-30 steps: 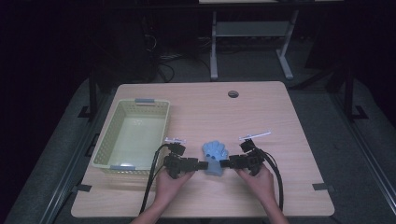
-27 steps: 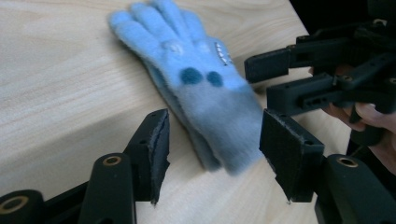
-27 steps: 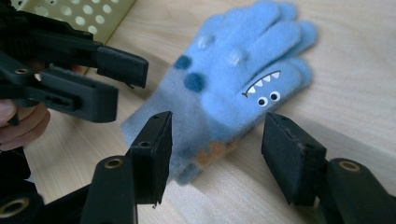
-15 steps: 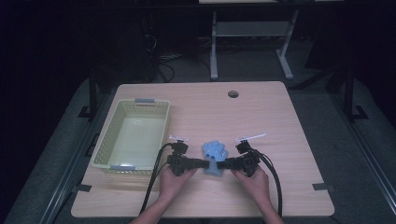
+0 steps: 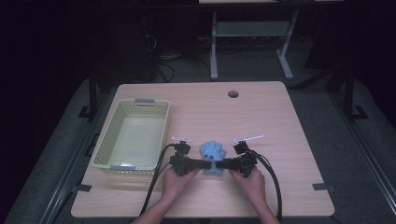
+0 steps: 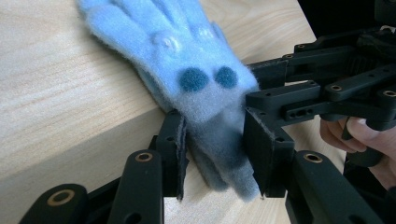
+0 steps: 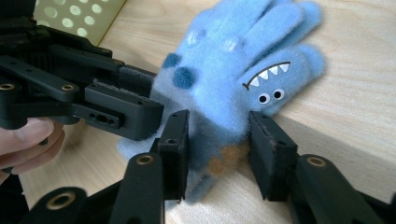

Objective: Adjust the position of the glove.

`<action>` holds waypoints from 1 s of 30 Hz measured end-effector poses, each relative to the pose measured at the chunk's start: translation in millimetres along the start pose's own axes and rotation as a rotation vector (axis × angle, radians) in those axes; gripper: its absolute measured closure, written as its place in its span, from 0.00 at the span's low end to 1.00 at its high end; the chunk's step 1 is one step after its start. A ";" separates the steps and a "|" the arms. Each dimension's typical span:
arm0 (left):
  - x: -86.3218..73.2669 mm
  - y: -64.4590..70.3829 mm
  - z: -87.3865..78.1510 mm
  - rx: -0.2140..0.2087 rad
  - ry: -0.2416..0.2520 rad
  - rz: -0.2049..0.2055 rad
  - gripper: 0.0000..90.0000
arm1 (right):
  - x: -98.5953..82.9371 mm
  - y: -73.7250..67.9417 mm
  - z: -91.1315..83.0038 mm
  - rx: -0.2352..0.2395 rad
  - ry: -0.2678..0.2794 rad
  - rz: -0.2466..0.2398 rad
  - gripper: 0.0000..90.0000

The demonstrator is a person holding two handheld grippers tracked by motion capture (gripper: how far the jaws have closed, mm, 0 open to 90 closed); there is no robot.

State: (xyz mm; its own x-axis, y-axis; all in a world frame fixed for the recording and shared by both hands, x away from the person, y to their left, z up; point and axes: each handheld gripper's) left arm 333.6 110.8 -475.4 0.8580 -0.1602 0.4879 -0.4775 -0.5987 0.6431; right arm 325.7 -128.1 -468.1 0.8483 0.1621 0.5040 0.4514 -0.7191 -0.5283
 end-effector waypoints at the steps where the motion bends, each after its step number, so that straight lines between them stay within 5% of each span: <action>1: 0.0 -0.1 0.5 -0.003 0.001 -0.005 0.68 | -0.4 -0.3 0.9 -0.004 0.003 -0.005 0.70; 16: -0.1 -11.7 5.3 -0.078 0.023 -0.071 0.80 | 1.7 5.4 6.3 0.056 0.006 0.030 0.85; 30: 0.7 -8.5 0.0 -0.086 0.039 -0.045 0.88 | 3.9 3.5 -0.6 0.101 0.010 0.009 0.88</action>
State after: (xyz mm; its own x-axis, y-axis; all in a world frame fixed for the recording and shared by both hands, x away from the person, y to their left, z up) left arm 338.3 115.8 -480.5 0.8719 -0.1026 0.4788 -0.4543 -0.5345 0.7127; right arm 330.4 -130.4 -467.6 0.8497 0.1490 0.5057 0.4699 -0.6490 -0.5983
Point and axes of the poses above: each handheld gripper's, and its own axes: z roughly forward along the jaws, x roughly out of its top, y roughly to its right
